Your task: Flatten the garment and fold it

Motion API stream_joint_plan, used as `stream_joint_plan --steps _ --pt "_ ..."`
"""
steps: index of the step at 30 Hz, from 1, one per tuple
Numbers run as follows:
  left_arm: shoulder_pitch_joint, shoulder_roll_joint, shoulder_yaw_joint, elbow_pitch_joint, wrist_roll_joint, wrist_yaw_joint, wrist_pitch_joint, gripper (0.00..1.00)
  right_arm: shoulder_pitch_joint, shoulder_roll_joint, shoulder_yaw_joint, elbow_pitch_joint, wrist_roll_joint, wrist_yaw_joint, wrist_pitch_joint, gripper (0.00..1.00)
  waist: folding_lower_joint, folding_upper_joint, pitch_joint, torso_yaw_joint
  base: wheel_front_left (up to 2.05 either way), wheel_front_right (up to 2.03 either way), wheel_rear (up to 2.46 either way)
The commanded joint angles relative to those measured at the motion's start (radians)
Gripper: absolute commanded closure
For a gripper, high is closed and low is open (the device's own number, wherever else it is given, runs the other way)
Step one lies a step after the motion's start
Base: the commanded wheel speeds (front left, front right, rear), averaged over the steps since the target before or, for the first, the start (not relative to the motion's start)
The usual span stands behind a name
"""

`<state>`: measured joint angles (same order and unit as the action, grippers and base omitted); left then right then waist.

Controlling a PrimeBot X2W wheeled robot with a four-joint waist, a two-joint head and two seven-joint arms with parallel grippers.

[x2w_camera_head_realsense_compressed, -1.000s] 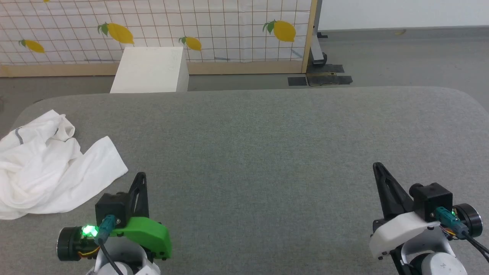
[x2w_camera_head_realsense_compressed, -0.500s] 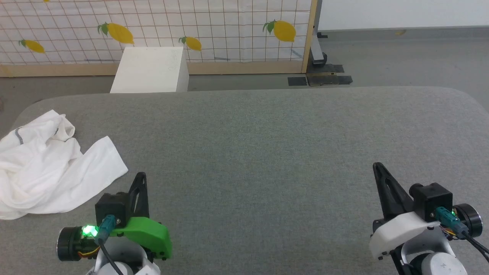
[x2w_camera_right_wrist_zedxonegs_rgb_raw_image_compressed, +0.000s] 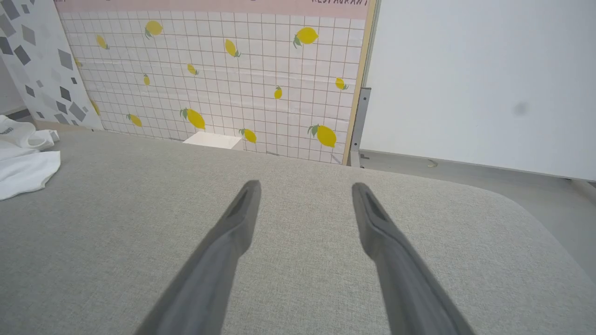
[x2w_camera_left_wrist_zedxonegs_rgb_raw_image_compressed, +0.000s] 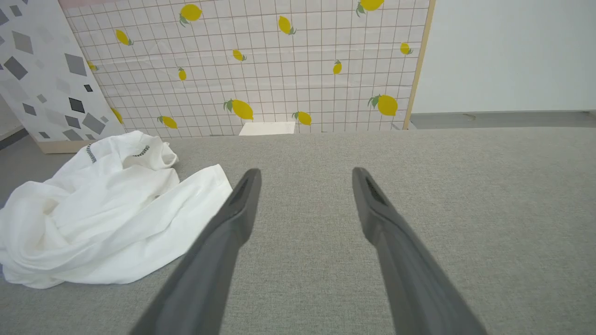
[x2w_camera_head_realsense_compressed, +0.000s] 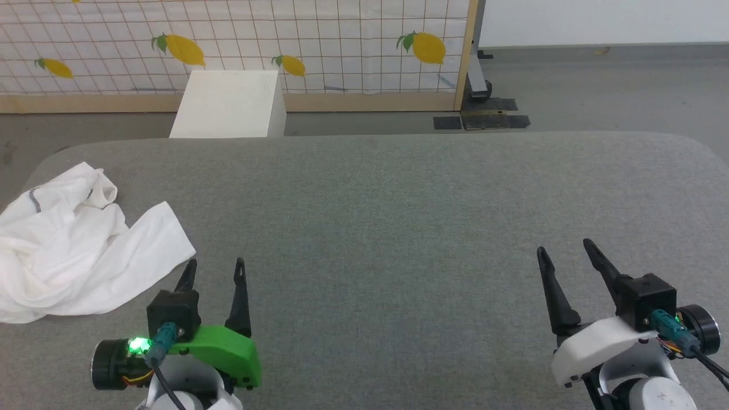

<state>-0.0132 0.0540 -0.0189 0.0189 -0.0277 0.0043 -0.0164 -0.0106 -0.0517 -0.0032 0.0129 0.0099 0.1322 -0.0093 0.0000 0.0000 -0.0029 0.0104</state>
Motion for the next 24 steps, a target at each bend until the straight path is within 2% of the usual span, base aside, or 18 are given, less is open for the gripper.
stream_joint_plan --steps 1,10,24 --pt "-0.007 0.0 -0.005 0.005 -0.009 0.008 -0.011 0.0 0.002 0.0 -0.002 0.006 0.007 0.0 -0.009 0.0 0.0 0.0 -0.001 0.007 0.0 0.0 0.0" --pt "-0.011 0.004 -0.01 0.014 -0.02 0.019 -0.029 0.0 0.001 0.0 -0.001 0.016 0.02 0.0 -0.024 0.0 0.0 0.0 -0.004 0.063 0.0 0.0 0.0" --pt "-0.007 0.014 -0.013 0.024 -0.034 0.035 -0.058 0.0 -0.004 0.001 0.011 0.037 0.039 0.0 -0.049 0.0 0.0 0.0 -0.008 0.188 -0.04 -0.04 -0.04"
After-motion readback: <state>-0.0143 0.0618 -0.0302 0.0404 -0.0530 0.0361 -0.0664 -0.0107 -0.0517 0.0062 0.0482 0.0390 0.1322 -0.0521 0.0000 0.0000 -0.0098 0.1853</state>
